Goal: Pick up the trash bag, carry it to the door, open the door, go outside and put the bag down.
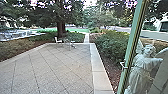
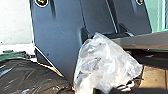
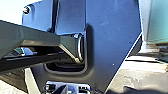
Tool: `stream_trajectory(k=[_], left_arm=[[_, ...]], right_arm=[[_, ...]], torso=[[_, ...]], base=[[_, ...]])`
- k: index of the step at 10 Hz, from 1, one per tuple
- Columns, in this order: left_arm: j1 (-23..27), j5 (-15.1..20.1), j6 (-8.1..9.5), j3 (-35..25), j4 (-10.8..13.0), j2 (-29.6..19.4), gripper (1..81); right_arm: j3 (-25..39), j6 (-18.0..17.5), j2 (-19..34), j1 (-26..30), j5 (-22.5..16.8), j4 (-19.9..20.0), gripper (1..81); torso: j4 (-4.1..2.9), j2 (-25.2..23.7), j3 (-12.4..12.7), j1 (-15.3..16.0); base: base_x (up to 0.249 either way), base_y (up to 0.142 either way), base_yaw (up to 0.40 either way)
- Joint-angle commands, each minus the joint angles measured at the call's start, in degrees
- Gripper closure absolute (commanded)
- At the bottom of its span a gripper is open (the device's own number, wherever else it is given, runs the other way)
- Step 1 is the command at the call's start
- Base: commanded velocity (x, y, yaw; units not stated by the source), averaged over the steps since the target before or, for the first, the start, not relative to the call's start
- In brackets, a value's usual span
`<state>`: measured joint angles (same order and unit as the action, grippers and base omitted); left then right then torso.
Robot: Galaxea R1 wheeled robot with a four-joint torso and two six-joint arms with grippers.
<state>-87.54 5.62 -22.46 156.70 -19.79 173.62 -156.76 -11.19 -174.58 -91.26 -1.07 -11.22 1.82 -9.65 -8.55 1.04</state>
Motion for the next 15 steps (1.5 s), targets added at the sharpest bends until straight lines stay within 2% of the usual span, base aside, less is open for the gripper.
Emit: stream_trajectory(k=[1,15], left_arm=[[2.85,3.43,-0.22,-0.25,0.01,-0.02,81.1],[2.86,3.43,-0.22,-0.25,0.01,0.24,81.1]], right_arm=[[0.15,0.03,-0.18,2.44,-3.15,-0.21,1.0],[0.15,0.03,-0.27,2.44,-3.15,-0.21,1.0]], torso=[[0.00,0.00,0.00,0.00],[0.00,-0.02,0.00,-0.07]], base=[[0.098,0.000,0.000],[0.100,0.000,0.000]])
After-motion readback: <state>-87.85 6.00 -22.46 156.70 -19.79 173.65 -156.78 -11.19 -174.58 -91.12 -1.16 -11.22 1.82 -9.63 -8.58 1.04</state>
